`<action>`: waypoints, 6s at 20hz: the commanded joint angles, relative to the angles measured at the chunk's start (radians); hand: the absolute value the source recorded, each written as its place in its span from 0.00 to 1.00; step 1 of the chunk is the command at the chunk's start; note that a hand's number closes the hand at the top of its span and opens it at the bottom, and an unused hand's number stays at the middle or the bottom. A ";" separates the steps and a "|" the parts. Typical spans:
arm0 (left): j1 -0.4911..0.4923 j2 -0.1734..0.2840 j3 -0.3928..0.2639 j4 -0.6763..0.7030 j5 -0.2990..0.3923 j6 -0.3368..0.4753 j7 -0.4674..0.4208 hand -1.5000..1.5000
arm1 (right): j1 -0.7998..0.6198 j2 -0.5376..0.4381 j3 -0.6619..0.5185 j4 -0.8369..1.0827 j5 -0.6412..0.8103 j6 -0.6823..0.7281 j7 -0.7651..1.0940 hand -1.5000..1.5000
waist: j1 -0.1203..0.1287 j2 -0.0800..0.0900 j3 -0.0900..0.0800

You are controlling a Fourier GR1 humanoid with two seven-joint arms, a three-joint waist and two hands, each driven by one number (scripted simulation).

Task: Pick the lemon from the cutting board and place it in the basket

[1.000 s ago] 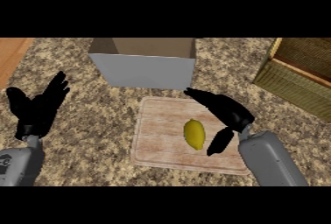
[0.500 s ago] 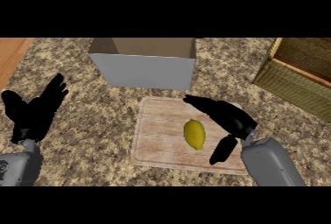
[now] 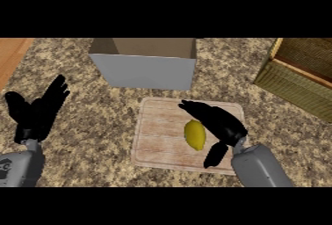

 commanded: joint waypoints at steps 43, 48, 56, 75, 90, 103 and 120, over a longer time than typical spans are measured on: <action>0.030 0.011 0.051 -0.036 -0.008 -0.048 0.008 0.50 | -0.611 0.101 0.163 -0.357 0.161 -0.567 1.342 1.00 | -0.002 -0.008 -0.001; -0.026 0.003 0.045 -0.004 -0.019 -0.029 0.037 0.50 | -0.724 0.064 0.003 -0.282 0.168 -0.460 1.302 1.00 | -0.007 -0.004 -0.001; -0.007 0.021 0.055 -0.082 0.009 -0.050 0.106 0.50 | -0.911 -0.062 -0.249 -0.100 0.141 -0.428 1.173 1.00 | 0.008 -0.003 0.000; 0.042 -0.012 0.071 -0.037 0.000 -0.057 0.001 0.50 | -0.731 -0.320 -0.436 0.084 0.152 -0.437 0.895 1.00 | 0.002 -0.002 0.000; 0.025 -0.066 0.015 -0.028 -0.050 -0.034 -0.012 0.50 | -0.598 -0.339 -0.604 0.300 0.167 -0.802 0.764 0.00 | 0.015 0.004 0.000; 0.055 -0.074 0.022 -0.061 -0.074 -0.006 0.001 0.50 | -0.595 -0.401 -0.698 0.361 -0.020 -0.870 0.551 0.00 | 0.002 -0.003 0.000; 0.041 -0.006 0.087 -0.049 -0.034 -0.050 0.022 0.50 | -0.176 -0.660 -1.154 0.007 -0.575 -0.471 0.572 0.00 | -0.033 -0.008 0.000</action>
